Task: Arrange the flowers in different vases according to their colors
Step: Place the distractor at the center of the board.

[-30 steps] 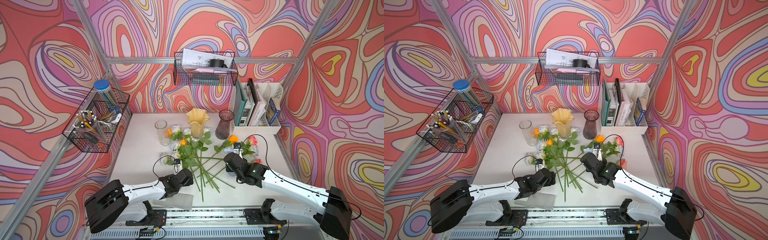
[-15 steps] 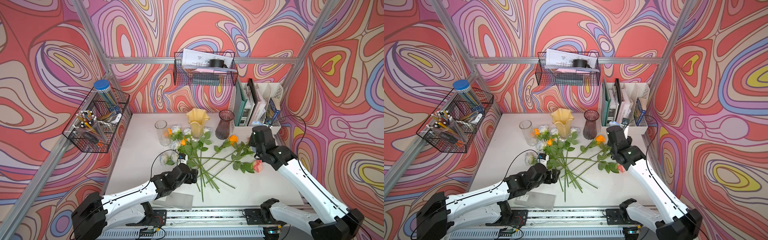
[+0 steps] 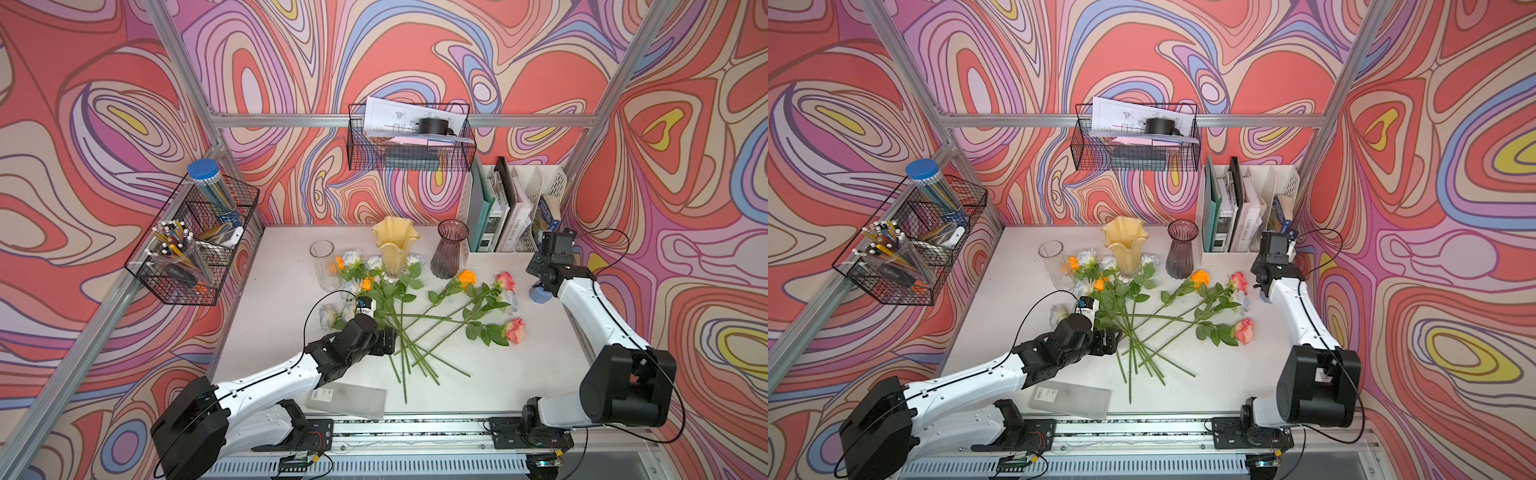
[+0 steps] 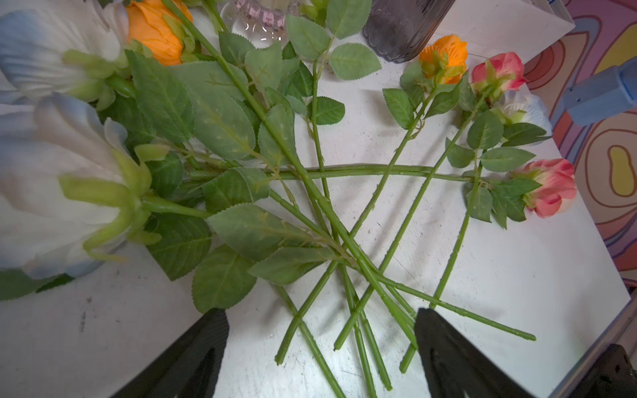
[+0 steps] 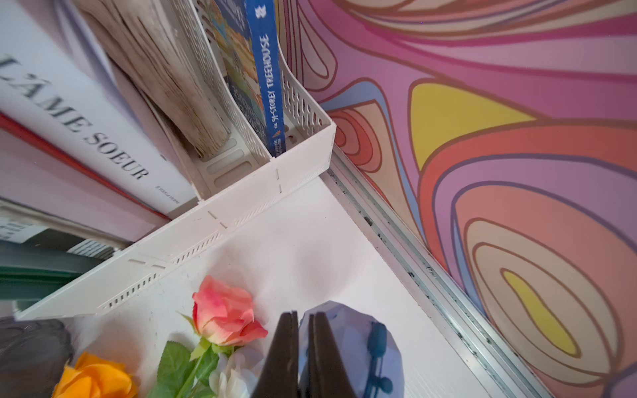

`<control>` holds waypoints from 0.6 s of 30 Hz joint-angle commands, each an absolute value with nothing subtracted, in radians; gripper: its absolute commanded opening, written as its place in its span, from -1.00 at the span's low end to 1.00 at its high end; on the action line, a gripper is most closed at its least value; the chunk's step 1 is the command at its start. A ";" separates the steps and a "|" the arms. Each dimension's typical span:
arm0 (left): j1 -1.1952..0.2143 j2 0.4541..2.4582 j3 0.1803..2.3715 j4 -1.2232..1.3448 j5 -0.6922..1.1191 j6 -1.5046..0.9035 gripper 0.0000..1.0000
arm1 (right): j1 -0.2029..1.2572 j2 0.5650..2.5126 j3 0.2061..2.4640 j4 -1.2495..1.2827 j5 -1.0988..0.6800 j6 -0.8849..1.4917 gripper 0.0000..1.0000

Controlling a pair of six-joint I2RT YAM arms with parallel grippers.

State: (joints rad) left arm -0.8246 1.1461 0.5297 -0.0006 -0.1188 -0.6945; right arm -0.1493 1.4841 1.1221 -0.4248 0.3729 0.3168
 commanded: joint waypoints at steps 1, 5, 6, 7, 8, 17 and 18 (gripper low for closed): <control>-0.801 1.173 0.558 0.033 -0.088 -0.654 0.84 | -0.169 1.546 1.082 -0.311 0.330 0.341 -1.00; -0.778 1.174 0.561 0.041 -0.087 -0.649 0.86 | -0.171 1.590 1.063 -0.271 0.337 0.345 -1.00; -0.772 1.174 0.561 0.041 -0.087 -0.650 0.86 | -0.172 1.591 1.057 -0.264 0.336 0.343 -1.00; -0.765 1.174 0.561 0.042 -0.086 -0.653 0.87 | -0.172 1.593 1.055 -0.261 0.331 0.338 -1.00; -0.760 1.174 0.561 0.046 -0.084 -0.654 0.87 | -0.172 1.599 1.057 -0.260 0.331 0.334 -1.00; -0.744 1.201 0.579 0.056 -0.077 -0.662 0.93 | -0.172 1.558 1.007 -0.253 0.290 0.334 0.05; -0.743 1.201 0.585 0.050 -0.076 -0.658 0.95 | -0.171 1.548 1.005 -0.259 0.282 0.335 0.22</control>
